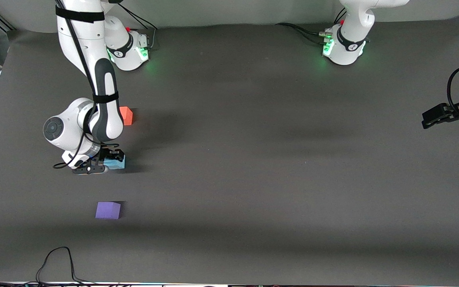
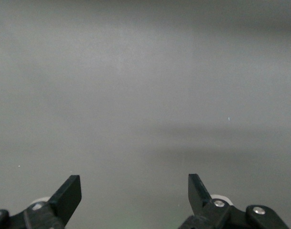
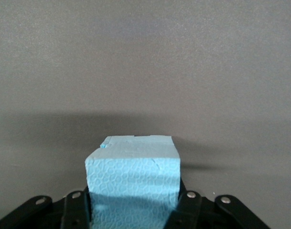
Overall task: Place blue block between orange and purple blocks
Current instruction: 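Lower the blue block between orange and purple blocks, open right gripper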
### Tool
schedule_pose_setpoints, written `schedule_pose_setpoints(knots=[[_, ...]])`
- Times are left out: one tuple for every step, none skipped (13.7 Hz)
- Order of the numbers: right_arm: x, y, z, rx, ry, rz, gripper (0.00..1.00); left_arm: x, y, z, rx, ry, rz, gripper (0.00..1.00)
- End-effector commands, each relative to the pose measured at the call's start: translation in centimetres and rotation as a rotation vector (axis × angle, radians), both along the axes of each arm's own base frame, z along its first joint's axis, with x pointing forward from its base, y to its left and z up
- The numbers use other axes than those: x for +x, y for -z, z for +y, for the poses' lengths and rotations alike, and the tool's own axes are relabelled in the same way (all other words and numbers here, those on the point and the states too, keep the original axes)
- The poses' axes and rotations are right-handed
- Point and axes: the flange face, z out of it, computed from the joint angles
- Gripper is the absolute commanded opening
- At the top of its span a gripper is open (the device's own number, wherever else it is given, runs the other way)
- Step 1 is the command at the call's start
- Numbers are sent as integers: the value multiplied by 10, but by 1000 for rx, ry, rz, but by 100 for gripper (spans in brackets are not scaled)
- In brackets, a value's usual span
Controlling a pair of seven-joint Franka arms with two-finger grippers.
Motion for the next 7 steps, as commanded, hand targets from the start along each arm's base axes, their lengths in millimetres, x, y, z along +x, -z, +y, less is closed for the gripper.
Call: schedule_pose_setpoints(knots=[[2, 1, 4, 1, -20, -23, 40, 0, -5, -1, -10, 17, 12, 100], [3, 0, 5, 3, -21, -24, 67, 0, -4, -1, -10, 19, 14, 100], [3, -2, 5, 8, -21, -28, 95, 0, -4, -1, -10, 19, 14, 100], [4, -4, 7, 17, -22, -30, 100, 0, -4, -3, -10, 22, 14, 100], [6, -10, 9, 32, -21, -38, 100, 0, -4, -3, -10, 20, 14, 100], [7, -15, 7, 40, -18, -46, 100, 0, -4, -3, -10, 20, 14, 100], [9, -21, 6, 48, -17, -57, 100, 0, -5, -3, -10, 20, 12, 100]])
